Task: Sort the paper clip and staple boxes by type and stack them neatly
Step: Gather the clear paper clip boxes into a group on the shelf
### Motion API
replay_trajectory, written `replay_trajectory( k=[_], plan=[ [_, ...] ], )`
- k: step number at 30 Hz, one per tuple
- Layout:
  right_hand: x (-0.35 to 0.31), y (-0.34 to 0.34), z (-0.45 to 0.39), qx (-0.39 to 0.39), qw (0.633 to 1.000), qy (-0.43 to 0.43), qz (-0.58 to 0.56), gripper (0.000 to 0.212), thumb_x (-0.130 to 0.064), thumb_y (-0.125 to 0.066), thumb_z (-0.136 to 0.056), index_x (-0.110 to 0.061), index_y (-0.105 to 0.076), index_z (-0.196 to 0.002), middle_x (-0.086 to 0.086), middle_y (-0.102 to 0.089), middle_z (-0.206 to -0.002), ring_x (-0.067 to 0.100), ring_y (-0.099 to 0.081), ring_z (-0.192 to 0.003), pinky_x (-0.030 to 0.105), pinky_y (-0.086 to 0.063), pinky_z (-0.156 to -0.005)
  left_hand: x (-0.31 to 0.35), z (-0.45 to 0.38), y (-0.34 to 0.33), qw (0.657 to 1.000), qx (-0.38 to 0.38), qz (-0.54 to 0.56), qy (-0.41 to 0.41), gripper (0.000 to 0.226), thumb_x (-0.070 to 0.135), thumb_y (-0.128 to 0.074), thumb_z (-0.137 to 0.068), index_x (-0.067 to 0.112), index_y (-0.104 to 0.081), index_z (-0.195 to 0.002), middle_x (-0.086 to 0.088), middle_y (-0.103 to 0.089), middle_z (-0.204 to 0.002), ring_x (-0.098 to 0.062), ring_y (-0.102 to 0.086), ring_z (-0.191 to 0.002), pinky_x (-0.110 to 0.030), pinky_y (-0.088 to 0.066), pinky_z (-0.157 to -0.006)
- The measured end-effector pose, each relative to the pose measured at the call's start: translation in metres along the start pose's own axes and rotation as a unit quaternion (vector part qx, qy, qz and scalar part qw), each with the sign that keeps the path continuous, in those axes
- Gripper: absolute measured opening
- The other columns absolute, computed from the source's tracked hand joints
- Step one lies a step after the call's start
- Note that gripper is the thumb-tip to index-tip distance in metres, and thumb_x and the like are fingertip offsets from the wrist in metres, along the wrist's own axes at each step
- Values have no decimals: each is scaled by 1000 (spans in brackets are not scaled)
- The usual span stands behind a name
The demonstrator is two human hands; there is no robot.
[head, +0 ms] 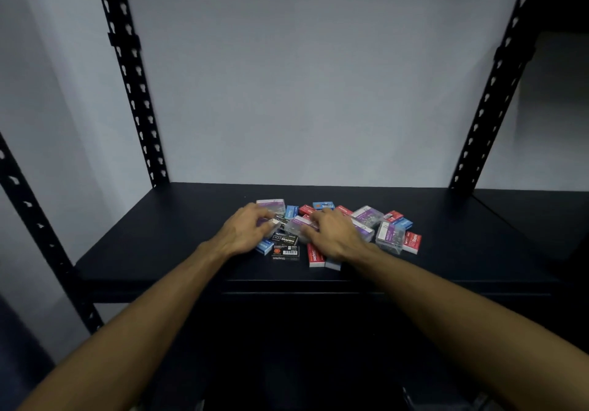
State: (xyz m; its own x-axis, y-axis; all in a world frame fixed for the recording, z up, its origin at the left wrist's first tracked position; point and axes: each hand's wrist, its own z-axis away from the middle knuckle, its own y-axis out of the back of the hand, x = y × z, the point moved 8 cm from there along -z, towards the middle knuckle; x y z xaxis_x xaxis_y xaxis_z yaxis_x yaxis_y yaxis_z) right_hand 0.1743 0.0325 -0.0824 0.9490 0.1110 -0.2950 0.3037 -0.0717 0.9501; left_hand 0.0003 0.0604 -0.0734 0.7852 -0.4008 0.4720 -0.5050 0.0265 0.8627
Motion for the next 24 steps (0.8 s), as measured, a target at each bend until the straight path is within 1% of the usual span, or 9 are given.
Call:
replay_trajectory(
  k=[3,5,8,13,17,18,20,22,24],
  plan=[
    [6,0,-2,-19,999,-8,39,49,-64,-40,-94,-19,-59,-92,6,-55,-105,22,-52,-100,46,-45,-98,-3,-5,-2,999,-27,11,15,39,35,-56,-97,17,-60,-132,-3,-51,-137,-10,-52,-109,-28,-45,-90],
    [9,-2,-5,-40,998,-5,54,63,-72,-34,-91,-19,-66,-102,8,-54,-113,23,-50,-108,45,-41,-101,-5,-9,-4,998,-55,7,18,43,35,-54,-98,18,-55,-137,-2,-45,-143,-11,-51,-112,-28,-45,-92],
    [8,-3,-10,-55,996,7,64,80,-81,-28,-84,-21,-65,-121,8,-54,-121,24,-49,-115,47,-39,-104,-12,-13,-6,994,-105,-1,31,47,32,-51,-100,25,-45,-146,-1,-31,-157,-18,-42,-133,-35,-39,-105],
    [13,-4,-19,-61,998,24,21,69,-79,-40,-83,-25,-66,-115,4,-56,-115,21,-57,-103,46,-46,-98,-21,-18,-6,981,-190,-42,20,56,31,-54,-98,30,-34,-151,3,-18,-163,-21,-29,-144,-40,-26,-117],
    [14,2,-23,-73,997,35,4,62,-67,-50,-89,-22,-59,-131,6,-56,-127,19,-54,-108,45,-45,-98,-19,-20,-3,979,-203,-26,6,55,28,-57,-97,24,-38,-149,-1,-32,-156,-16,-43,-127,-34,-36,-106],
    [14,3,-23,-79,996,38,1,60,-63,-53,-90,-21,-57,-134,6,-55,-128,19,-55,-109,42,-47,-95,-18,-21,-3,980,-199,-14,6,55,28,-58,-97,23,-40,-149,-2,-37,-153,-13,-44,-121,-33,-38,-103],
    [13,3,-25,-96,994,44,-15,54,-56,-56,-92,-20,-57,-132,4,-60,-123,14,-59,-99,30,-49,-78,-16,-20,-3,982,-188,1,6,56,28,-60,-95,22,-41,-148,-2,-42,-146,-11,-45,-115,-32,-41,-101],
    [13,4,-26,-103,993,47,-31,48,-52,-59,-92,-19,-59,-128,1,-63,-113,10,-61,-89,24,-47,-67,-13,-21,-4,983,-184,21,9,57,27,-62,-95,20,-41,-147,3,-49,-130,-6,-49,-105,-23,-44,-91],
    [13,3,-27,-107,992,45,-44,45,-50,-60,-92,-19,-59,-125,-1,-64,-109,9,-64,-86,25,-50,-67,-9,-20,-3,982,-184,40,5,55,22,-63,-94,17,-44,-145,15,-49,-107,0,-53,-92,-12,-42,-73]
  ],
)
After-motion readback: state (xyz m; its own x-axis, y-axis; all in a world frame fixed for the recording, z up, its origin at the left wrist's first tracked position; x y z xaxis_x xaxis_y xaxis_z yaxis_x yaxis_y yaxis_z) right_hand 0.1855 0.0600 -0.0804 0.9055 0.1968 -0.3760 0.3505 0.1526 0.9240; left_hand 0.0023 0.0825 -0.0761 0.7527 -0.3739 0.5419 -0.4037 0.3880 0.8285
